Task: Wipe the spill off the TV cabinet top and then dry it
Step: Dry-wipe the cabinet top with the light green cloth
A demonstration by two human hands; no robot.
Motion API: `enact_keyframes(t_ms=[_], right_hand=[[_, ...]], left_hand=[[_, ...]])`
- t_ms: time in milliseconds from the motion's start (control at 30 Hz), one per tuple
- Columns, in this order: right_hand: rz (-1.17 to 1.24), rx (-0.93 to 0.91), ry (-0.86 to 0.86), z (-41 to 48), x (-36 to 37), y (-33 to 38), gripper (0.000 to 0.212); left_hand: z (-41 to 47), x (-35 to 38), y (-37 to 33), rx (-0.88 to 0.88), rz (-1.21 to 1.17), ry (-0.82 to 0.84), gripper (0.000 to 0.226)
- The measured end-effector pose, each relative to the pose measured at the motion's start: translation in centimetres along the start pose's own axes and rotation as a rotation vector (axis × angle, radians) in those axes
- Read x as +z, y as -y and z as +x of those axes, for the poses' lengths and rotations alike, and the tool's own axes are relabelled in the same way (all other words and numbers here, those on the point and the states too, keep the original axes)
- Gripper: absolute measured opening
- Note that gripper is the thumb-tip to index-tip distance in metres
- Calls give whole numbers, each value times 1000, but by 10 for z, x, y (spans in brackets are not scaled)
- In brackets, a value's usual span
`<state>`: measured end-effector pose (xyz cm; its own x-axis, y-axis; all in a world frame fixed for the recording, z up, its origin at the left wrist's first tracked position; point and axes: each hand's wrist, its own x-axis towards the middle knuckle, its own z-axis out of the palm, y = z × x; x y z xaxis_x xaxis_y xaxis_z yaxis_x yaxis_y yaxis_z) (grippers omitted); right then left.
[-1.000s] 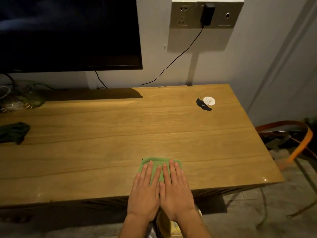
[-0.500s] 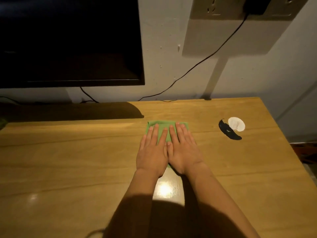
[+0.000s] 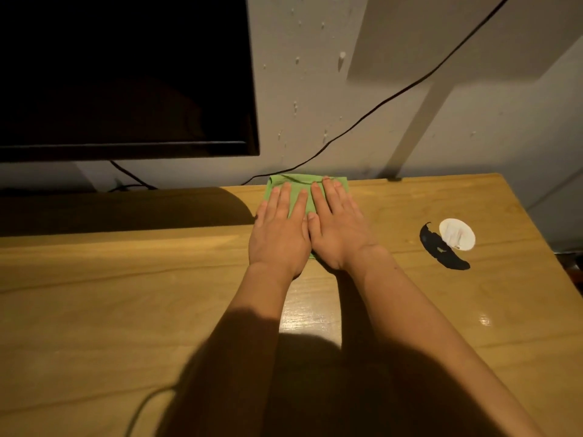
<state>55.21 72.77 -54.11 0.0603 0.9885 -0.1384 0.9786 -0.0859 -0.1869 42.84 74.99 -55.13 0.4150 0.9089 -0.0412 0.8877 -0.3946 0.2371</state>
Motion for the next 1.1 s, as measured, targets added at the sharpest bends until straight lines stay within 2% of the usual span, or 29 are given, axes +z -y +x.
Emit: enact_keyframes(t_ms=[267, 733, 900, 1100], right_hand=[[17, -3, 32, -104, 11, 11, 59], [12, 30, 108, -408, 43, 22, 61], [0, 34, 138, -434, 38, 18, 61], [18, 34, 101, -408, 43, 7, 59]], left_hand=[[-102, 6, -24, -10, 11, 28, 54], [-392, 26, -117, -11, -30, 95, 57], [-413, 27, -130, -2, -3, 119, 58], [-387, 28, -128, -8, -22, 103, 55]])
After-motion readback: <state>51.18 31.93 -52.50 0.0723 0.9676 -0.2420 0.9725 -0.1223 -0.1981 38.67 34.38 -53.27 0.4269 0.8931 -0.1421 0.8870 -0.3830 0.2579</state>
